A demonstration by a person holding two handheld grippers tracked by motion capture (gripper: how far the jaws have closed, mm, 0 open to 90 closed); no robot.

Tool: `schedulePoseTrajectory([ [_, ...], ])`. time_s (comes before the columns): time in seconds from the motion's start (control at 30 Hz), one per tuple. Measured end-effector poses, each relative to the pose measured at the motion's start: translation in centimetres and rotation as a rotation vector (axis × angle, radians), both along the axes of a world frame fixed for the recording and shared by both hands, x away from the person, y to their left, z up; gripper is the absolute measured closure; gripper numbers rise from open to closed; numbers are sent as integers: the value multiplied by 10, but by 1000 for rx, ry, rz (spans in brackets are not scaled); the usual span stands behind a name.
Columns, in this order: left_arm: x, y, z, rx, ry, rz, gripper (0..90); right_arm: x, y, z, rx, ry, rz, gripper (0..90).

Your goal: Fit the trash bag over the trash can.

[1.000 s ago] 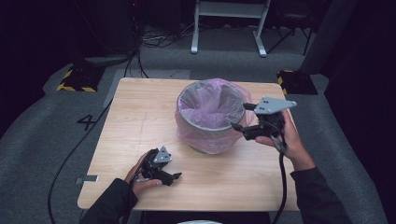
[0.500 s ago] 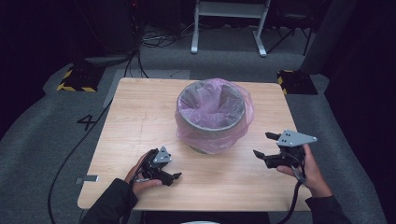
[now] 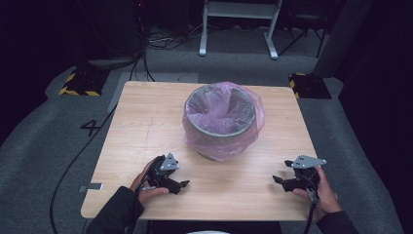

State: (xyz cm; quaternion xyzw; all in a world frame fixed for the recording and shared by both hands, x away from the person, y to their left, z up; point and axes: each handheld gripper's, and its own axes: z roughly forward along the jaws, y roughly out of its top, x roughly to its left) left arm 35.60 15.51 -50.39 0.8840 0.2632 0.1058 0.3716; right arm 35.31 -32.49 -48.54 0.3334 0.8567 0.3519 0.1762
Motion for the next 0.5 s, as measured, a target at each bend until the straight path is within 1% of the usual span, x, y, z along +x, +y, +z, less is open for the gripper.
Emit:
schedulePoseTrajectory([
  [0.1,0,0,0,0,0,0,144,-2,-5,-10,-3,20,-15,196],
  [0.13,0,0,0,0,0,0,144,-3,-7,-12,3,24,-21,188],
  [0.2,0,0,0,0,0,0,144,-4,-12,-16,61,37,-31,196],
  [0.23,0,0,0,0,0,0,144,-5,-13,-17,69,29,-34,191],
  [0.33,0,0,0,0,0,0,144,-6,-15,-18,64,21,-44,162],
  [0.37,0,0,0,0,0,0,144,-6,-14,-18,63,22,-51,157],
  [0.5,0,0,0,1,0,-1,142,-5,-14,-18,63,24,-52,154],
])
